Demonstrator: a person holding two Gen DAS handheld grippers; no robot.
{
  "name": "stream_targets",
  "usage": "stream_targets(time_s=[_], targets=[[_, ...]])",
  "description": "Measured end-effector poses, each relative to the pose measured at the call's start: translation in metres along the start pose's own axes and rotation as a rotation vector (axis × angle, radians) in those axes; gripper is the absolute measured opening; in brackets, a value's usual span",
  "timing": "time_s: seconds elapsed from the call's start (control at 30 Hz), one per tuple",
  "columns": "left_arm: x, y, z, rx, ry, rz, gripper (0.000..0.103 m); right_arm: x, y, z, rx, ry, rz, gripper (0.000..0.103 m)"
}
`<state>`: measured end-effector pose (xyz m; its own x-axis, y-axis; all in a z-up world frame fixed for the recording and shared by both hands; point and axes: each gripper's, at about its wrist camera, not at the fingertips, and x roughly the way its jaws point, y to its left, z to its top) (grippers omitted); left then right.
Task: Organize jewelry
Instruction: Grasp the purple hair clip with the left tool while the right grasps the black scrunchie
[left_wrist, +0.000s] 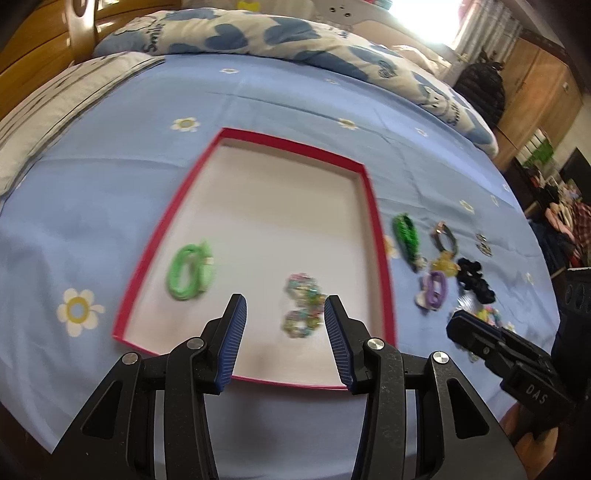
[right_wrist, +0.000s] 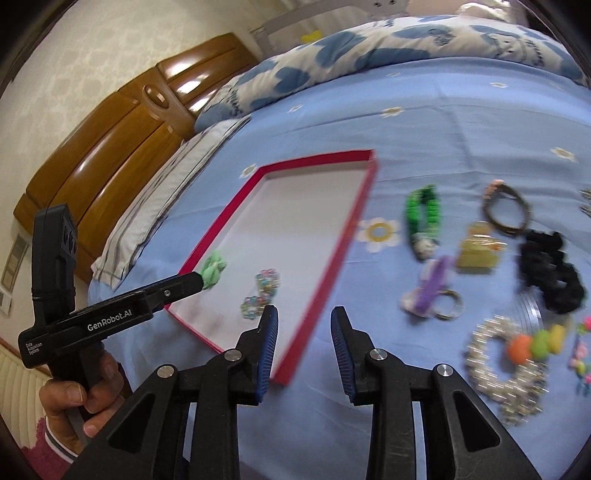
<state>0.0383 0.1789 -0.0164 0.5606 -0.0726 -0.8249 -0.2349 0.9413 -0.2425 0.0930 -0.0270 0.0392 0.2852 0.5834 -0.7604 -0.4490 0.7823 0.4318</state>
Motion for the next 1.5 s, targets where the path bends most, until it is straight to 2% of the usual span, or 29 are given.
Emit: stream_targets(time_s=[0.4, 0.7, 0.93, 1.0, 1.1, 1.5], targets=[[0.003, -0.056, -0.006, 0.087, 0.022, -0.059, 0.044, -0.054, -0.060, -0.015, 0.115, -0.081, -0.099, 0.036], [0.011, -0.094, -0.007, 0.150, 0.042, -0.099, 0.044, -0.077, -0.101, -0.015, 0.185, -0.123, -0.158, 0.037], [0.019, -0.115, -0.006, 0.178, 0.056, -0.114, 0.048, -0.079, -0.117, -0.009, 0.199, -0.132, -0.179, 0.037], [0.022, -0.120, -0.006, 0.184, 0.062, -0.120, 0.048, -0.078, -0.121, -0.008, 0.199, -0.133, -0.184, 0.042], [0.029, -0.128, -0.004, 0.192, 0.073, -0.126, 0.048, -0.075, -0.128, -0.001, 0.198, -0.131, -0.196, 0.042], [0.069, -0.154, 0.003, 0.217, 0.133, -0.138, 0.048, -0.051, -0.154, 0.022, 0.180, -0.070, -0.210, 0.042]])
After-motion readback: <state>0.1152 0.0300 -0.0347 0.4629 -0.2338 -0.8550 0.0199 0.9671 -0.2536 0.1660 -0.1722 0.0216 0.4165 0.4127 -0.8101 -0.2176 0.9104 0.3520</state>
